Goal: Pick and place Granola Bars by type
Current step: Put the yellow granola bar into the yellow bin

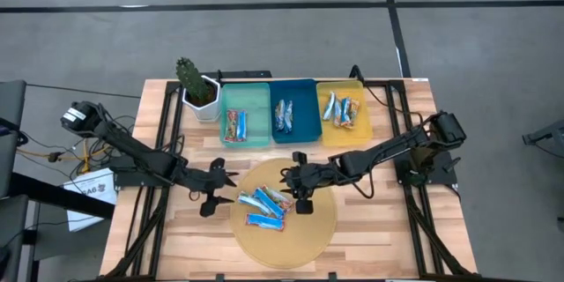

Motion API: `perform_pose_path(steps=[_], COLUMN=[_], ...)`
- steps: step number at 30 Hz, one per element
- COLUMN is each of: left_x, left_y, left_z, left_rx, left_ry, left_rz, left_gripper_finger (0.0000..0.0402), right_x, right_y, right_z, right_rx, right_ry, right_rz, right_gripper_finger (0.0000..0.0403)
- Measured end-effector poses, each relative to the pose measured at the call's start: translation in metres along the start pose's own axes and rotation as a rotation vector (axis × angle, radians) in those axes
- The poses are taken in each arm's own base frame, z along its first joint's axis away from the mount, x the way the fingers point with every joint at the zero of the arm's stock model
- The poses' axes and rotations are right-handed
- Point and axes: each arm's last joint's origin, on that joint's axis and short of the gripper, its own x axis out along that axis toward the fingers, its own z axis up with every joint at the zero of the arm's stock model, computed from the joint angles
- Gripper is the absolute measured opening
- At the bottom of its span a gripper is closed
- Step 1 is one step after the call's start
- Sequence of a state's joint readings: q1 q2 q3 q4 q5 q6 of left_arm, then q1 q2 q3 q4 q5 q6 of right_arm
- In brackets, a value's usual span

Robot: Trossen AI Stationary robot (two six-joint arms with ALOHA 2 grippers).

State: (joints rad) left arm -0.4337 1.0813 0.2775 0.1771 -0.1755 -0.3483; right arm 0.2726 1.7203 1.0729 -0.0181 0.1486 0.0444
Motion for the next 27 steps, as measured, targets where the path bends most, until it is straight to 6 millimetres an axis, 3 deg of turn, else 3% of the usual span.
perform_pose_path(steps=[7,18,27], left_x=[0.004,0.052,0.063], left_y=[-0.003,-0.018,-0.020], left_z=[0.000,0.009,0.011], left_rx=[0.076,0.190,0.201], left_ry=[0.020,0.224,0.237], left_rz=[0.022,0.093,0.139], left_gripper_finger=[0.0249,0.0249,0.0249], right_x=[0.000,0.001,0.001], right_y=[0.000,-0.005,-0.005], right_z=[0.000,0.000,0.000], right_rx=[0.000,0.024,0.023], right_ry=[0.000,-0.001,0.001], right_rz=[-0.011,-0.022,-0.020], right_gripper_finger=[0.0118,0.0118,0.0118])
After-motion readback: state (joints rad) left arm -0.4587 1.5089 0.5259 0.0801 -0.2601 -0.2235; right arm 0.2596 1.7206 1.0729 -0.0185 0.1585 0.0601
